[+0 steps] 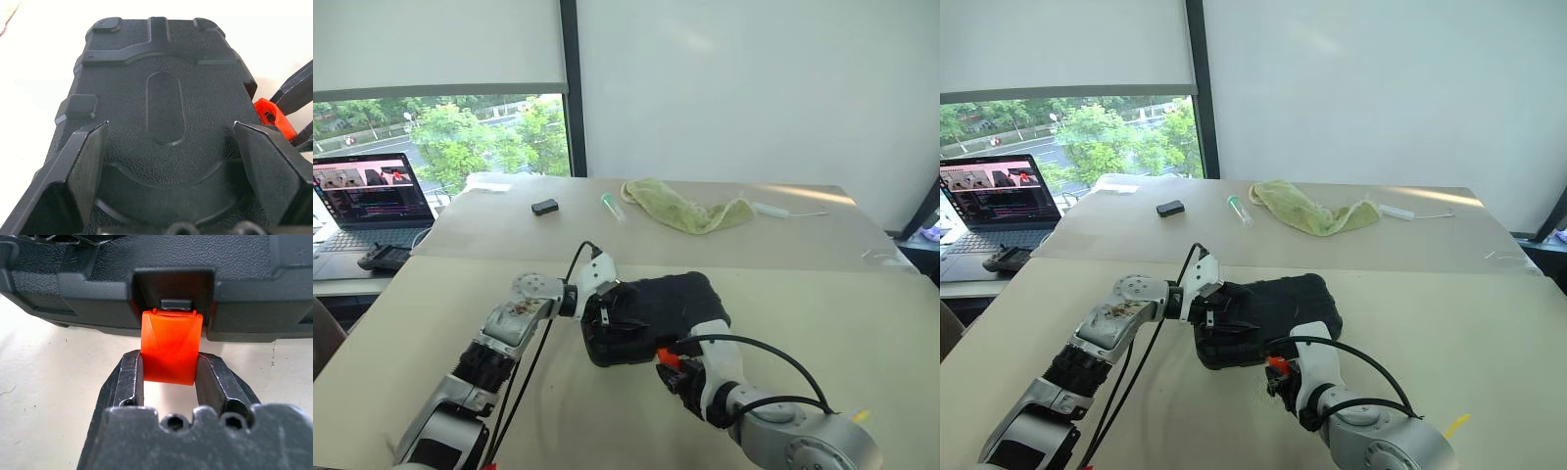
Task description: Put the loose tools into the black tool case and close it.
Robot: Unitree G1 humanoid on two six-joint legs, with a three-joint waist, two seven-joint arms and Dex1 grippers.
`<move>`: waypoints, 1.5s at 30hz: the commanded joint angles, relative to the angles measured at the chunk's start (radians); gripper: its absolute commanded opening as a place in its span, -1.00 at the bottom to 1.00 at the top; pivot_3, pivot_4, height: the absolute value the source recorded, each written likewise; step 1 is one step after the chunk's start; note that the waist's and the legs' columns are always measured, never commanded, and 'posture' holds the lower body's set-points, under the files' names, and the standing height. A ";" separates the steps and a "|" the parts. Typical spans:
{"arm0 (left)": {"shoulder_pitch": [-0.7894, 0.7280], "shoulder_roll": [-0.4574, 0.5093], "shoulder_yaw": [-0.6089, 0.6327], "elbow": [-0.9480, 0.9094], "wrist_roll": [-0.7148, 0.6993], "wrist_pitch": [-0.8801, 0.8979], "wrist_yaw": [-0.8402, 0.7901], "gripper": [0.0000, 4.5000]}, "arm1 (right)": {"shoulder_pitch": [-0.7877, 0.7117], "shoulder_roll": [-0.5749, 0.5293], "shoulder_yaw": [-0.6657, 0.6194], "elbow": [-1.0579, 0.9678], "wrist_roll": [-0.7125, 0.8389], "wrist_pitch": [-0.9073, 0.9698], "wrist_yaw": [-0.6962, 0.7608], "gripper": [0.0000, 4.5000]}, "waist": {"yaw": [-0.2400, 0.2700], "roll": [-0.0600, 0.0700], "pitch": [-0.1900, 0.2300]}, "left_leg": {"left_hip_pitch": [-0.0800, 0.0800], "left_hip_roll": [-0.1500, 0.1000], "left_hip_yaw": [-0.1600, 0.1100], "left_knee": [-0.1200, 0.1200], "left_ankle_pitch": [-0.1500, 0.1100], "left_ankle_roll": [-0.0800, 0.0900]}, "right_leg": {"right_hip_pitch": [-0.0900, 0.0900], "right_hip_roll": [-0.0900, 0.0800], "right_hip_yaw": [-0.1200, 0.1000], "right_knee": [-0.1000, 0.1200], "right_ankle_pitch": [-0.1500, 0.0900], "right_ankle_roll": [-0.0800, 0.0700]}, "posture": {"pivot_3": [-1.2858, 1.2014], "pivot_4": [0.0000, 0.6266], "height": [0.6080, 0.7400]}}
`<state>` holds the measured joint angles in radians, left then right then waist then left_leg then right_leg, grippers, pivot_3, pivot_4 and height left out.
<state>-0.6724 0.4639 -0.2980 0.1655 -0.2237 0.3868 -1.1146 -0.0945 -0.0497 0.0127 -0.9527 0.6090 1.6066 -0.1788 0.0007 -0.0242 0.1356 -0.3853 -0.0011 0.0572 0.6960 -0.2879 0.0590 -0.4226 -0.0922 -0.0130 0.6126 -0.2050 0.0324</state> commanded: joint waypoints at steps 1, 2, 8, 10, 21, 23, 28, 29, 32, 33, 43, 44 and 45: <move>0.032 0.003 -0.037 0.022 0.036 0.038 -0.001 0.93 | -0.022 0.003 -0.003 -0.024 0.001 0.008 0.005 -0.47 | 0.000 0.000 0.000 | 0.000 0.000 0.000 0.000 0.000 0.000 | 0.000 0.000 0.000 0.000 0.000 0.000 | 0.03 -0.52 1.00; 0.032 0.003 -0.041 0.023 0.038 0.040 0.000 0.93 | -0.033 0.007 -0.007 -0.026 0.000 0.008 0.009 -0.47 | 0.000 0.000 0.000 | 0.000 0.000 0.000 0.000 0.000 0.000 | 0.000 0.000 0.000 0.000 0.000 0.000 | 0.03 -0.52 1.00; 0.041 0.007 -0.057 0.016 0.045 0.051 -0.006 0.93 | -0.073 -0.007 -0.014 -0.035 -0.022 0.008 0.027 -0.47 | -0.002 0.000 0.000 | 0.000 0.000 0.000 0.000 0.000 0.000 | 0.000 0.000 0.000 0.000 0.000 0.000 | 0.03 -0.52 1.00; 0.044 0.009 -0.059 0.012 0.047 0.054 -0.008 0.93 | -0.083 -0.017 -0.014 -0.030 -0.031 0.008 0.037 -0.47 | -0.002 0.000 0.000 | -0.001 0.000 0.000 0.000 0.000 0.000 | -0.001 0.000 0.000 0.000 0.000 0.000 | 0.03 -0.52 1.00; 0.053 0.005 -0.059 -0.009 0.050 0.076 -0.002 0.93 | -0.065 -0.115 0.033 0.037 -0.095 -0.083 0.115 0.07 | -0.008 0.000 0.000 | 0.001 0.000 0.000 0.000 0.000 0.000 | 0.001 0.000 0.000 0.000 0.000 0.000 | 0.03 -0.52 1.00; 0.055 0.005 -0.057 -0.011 0.050 0.080 0.001 0.93 | -0.056 -0.118 0.015 0.003 -0.086 -0.067 0.137 0.39 | -0.007 0.000 0.000 | 0.000 0.000 0.000 0.000 0.000 0.000 | 0.000 0.000 0.000 -0.001 0.000 0.000 | 0.03 -0.52 1.00; 0.056 0.006 -0.054 -0.012 0.050 0.086 0.003 0.93 | -0.046 -0.168 -0.084 -0.094 0.007 0.007 0.217 0.54 | -0.005 0.000 0.000 | -0.001 0.000 0.000 0.000 -0.001 0.001 | 0.000 0.000 0.000 -0.001 0.000 0.001 | 0.03 -0.52 1.00; 0.055 0.006 -0.054 -0.010 0.050 0.084 0.002 0.93 | -0.042 -0.184 -0.101 -0.094 0.034 0.008 0.222 0.54 | -0.005 0.000 0.000 | -0.001 0.000 0.000 0.000 -0.001 0.001 | 0.000 0.000 0.000 -0.001 0.000 0.001 | 0.03 -0.52 1.00; 0.049 0.003 -0.052 0.001 0.052 0.081 0.005 0.93 | -0.015 -0.215 -0.152 -0.094 0.126 0.007 0.235 0.31 | -0.005 0.000 0.000 | -0.001 0.000 0.000 0.000 -0.001 0.001 | 0.000 -0.001 0.000 -0.001 -0.001 0.001 | 0.03 -0.52 1.00; 0.048 0.001 -0.051 0.004 0.052 0.080 0.005 0.93 | -0.006 -0.215 -0.158 -0.094 0.151 0.007 0.240 0.25 | -0.004 0.000 0.000 | 0.000 0.000 0.000 0.000 -0.001 0.001 | 0.000 -0.001 0.000 -0.001 -0.001 0.001 | 0.03 -0.52 1.00; 0.052 0.004 -0.051 0.002 0.054 0.081 0.009 0.93 | -0.077 -0.201 -0.065 -0.006 0.072 -0.023 0.240 -0.99 | -0.004 0.000 0.000 | 0.000 0.000 0.000 -0.001 -0.001 0.001 | 0.000 -0.001 0.000 -0.001 -0.001 0.001 | 0.03 -0.52 1.00; 0.051 0.003 -0.052 0.003 0.055 0.079 0.010 0.93 | -0.085 -0.205 -0.060 0.008 0.065 -0.028 0.244 -0.99 | -0.004 0.000 0.000 | 0.000 0.000 0.000 -0.001 -0.001 0.001 | 0.000 -0.001 0.000 -0.001 -0.001 0.001 | 0.03 -0.52 1.00; 0.051 0.003 -0.051 0.004 0.056 0.079 0.012 0.93 | -0.095 -0.212 -0.053 0.027 0.055 -0.036 0.250 -0.99 | -0.004 0.000 0.000 | 0.000 0.000 0.000 -0.001 -0.001 0.001 | 0.000 -0.001 0.000 -0.001 -0.001 0.001 | 0.03 -0.52 1.00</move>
<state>-0.6565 0.4614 -0.3000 0.1237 -0.2122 0.4246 -1.1081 -0.1700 -0.2512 -0.0454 -0.9343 0.6801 1.6015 0.0608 -0.0035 -0.0244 0.1355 -0.3859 -0.0010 0.0570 0.6953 -0.2887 0.0603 -0.4226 -0.0930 -0.0131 0.6112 -0.2056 0.0332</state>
